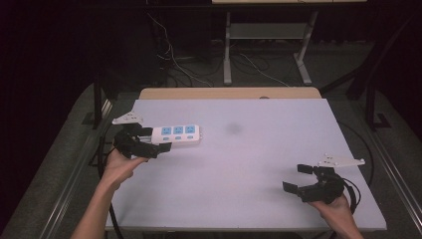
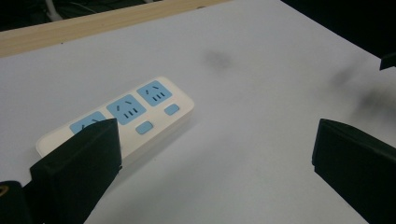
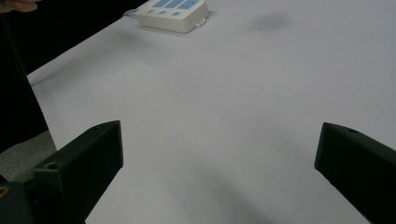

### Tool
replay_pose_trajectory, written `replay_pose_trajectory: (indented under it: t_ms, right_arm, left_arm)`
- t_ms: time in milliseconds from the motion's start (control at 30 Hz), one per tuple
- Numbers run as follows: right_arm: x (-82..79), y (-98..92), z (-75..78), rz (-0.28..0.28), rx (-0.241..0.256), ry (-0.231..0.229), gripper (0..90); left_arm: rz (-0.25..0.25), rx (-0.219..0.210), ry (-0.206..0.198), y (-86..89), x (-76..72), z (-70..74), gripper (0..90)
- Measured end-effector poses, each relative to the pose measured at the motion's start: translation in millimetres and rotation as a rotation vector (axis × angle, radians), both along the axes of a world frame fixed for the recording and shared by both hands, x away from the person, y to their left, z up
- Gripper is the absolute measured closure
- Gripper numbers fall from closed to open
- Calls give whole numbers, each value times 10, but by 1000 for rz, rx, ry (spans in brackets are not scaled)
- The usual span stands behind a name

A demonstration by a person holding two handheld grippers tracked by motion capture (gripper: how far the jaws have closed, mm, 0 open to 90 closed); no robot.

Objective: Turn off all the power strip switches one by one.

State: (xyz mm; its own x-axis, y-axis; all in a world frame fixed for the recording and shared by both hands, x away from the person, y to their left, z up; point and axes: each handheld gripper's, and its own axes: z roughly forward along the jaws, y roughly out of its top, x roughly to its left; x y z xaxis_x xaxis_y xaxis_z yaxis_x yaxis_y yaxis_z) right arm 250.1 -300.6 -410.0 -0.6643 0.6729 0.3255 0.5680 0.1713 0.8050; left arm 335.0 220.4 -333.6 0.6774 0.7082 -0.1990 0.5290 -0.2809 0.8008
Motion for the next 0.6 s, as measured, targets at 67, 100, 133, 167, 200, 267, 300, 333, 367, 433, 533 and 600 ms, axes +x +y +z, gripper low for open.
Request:
replay_pose_trajectory:
  t_ms: [67, 100, 133, 167, 200, 267, 300, 333, 367, 433, 533, 600]
  right_arm:
    - [1, -1, 0, 0, 1, 0, 9]
    - [0, -2, 0, -1, 1, 1, 9]
    - [0, -2, 0, -1, 1, 1, 9]
    - [0, -3, -1, 0, 1, 0, 9]
    - [0, -4, -1, 0, 1, 0, 9]
    - [3, -4, -3, 1, -1, -1, 9]
    - [3, -4, -3, 1, -1, -1, 9]
    - [2, -3, -3, 0, -1, -1, 9]
    - [1, -3, -3, 1, -1, -2, 9]
    - [0, -5, -3, 1, 0, 0, 9]
    - [2, -6, -5, 0, 1, 0, 9]
    - [1, -7, -4, 0, 1, -1, 9]
  left_arm:
    - [3, 13, 7, 12, 37, -1, 0]
    - [5, 21, 10, 16, 58, -1, 0]
    - [2, 28, 13, 18, 74, 0, 0]
    - [4, 30, 16, 16, 87, 2, 1]
    - [0, 36, 16, 19, 103, 5, 1]
    - [5, 42, 20, 21, 133, 9, 3]
    - [6, 46, 20, 24, 149, 10, 3]
    - [9, 50, 23, 25, 163, 10, 4]
    - [8, 57, 26, 29, 177, 13, 6]
    - [6, 68, 28, 42, 208, 24, 16]
    - [14, 74, 29, 64, 260, 47, 24]
    - [17, 85, 30, 72, 292, 62, 29]
